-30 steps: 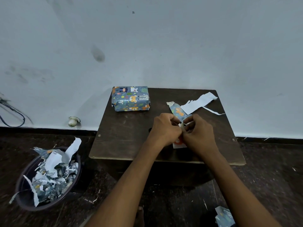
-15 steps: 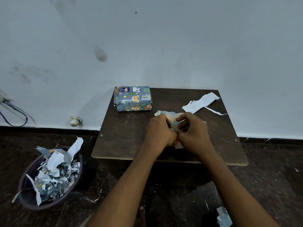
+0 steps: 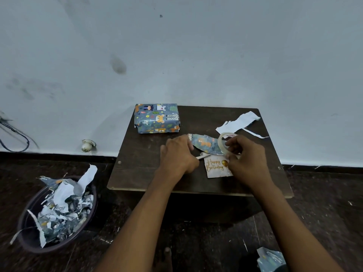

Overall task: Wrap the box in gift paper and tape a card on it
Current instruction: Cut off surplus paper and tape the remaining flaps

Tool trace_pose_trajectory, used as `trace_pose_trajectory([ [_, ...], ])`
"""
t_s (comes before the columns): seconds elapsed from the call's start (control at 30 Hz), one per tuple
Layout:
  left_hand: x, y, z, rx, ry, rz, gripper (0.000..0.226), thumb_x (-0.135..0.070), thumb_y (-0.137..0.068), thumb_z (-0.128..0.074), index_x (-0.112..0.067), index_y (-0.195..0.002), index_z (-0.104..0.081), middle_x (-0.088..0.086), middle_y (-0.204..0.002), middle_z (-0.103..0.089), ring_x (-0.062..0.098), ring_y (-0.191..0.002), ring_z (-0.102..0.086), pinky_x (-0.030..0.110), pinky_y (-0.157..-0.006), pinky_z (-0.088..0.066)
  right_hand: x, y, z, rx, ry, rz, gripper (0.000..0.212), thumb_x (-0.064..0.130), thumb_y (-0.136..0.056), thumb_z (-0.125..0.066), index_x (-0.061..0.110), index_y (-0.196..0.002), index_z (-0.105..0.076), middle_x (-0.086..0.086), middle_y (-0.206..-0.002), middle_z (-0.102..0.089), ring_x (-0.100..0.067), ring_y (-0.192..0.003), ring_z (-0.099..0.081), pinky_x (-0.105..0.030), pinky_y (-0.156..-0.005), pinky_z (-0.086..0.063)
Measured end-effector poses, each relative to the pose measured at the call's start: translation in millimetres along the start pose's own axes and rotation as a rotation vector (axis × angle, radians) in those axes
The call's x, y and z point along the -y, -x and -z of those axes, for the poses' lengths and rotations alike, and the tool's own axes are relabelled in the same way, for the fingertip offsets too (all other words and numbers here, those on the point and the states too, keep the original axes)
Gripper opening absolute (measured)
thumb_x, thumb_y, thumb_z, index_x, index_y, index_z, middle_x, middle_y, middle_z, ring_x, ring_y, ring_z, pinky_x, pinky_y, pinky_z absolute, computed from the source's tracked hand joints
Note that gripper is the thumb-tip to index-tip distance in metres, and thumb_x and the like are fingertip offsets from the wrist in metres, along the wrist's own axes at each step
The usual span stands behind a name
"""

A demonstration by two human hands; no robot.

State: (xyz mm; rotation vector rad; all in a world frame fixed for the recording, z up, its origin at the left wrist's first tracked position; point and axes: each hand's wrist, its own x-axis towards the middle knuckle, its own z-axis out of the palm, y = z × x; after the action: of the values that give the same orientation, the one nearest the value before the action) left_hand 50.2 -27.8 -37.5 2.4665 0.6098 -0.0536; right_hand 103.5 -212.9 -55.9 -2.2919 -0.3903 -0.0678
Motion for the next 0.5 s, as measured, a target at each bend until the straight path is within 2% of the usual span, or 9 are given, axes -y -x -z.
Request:
trace_pose_trajectory([
  [0.2, 9.1, -4.5, 5.5, -0.095, -0.073, 0.029, 0.027, -0.015, -0.077, -0.077, -0.028, -0.097, -0.064, -0.004, -0.108, -0.062, 0.019, -0.112, -0.052, 0.037, -0.096, -0.036, -3.1, -7.6, -7.9, 0.007, 0.152, 0.008, 0.034, 0.005, -0.075, -0.077, 0.03, -0.098, -0.072, 0.006, -0.102, -0.074, -0.022, -0.096, -0.067, -0.042, -0.081, -0.059],
  [0.33, 16.8, -5.4, 6.7, -0.186, -0.103, 0.047, 0.023, -0.016, -0.077, -0.074, -0.023, -0.097, -0.067, 0.0, -0.111, -0.063, 0.023, -0.116, -0.05, 0.038, -0.096, -0.035, -4.1, -10.0, -11.1, 0.0, 0.171, -0.009, 0.031, 0.011, -0.075, -0.078, 0.033, -0.096, -0.072, 0.007, -0.104, -0.074, -0.025, -0.1, -0.067, -0.043, -0.084, -0.058],
  [0.43, 10.8, -3.0, 8.4, -0.195, -0.047, -0.013, 0.023, -0.014, -0.074, -0.073, -0.023, -0.093, -0.066, -0.002, -0.106, -0.063, 0.02, -0.111, -0.052, 0.037, -0.094, -0.036, -0.3, -8.0, -8.7, -0.012, 0.177, 0.01, 0.033, 0.006, -0.073, -0.082, 0.028, -0.097, -0.075, 0.004, -0.103, -0.074, -0.024, -0.1, -0.066, -0.046, -0.089, -0.055],
  [0.5, 2.1, 0.2, 5.3, -0.151, 0.069, -0.091, 0.021, -0.012, -0.071, -0.072, -0.024, -0.087, -0.066, -0.004, -0.101, -0.064, 0.017, -0.102, -0.058, 0.036, -0.094, -0.045, 3.4, -5.2, -5.7, -0.023, 0.179, 0.017, 0.035, 0.003, -0.07, -0.083, 0.022, -0.099, -0.076, 0.001, -0.104, -0.074, -0.024, -0.101, -0.064, -0.046, -0.089, -0.053],
])
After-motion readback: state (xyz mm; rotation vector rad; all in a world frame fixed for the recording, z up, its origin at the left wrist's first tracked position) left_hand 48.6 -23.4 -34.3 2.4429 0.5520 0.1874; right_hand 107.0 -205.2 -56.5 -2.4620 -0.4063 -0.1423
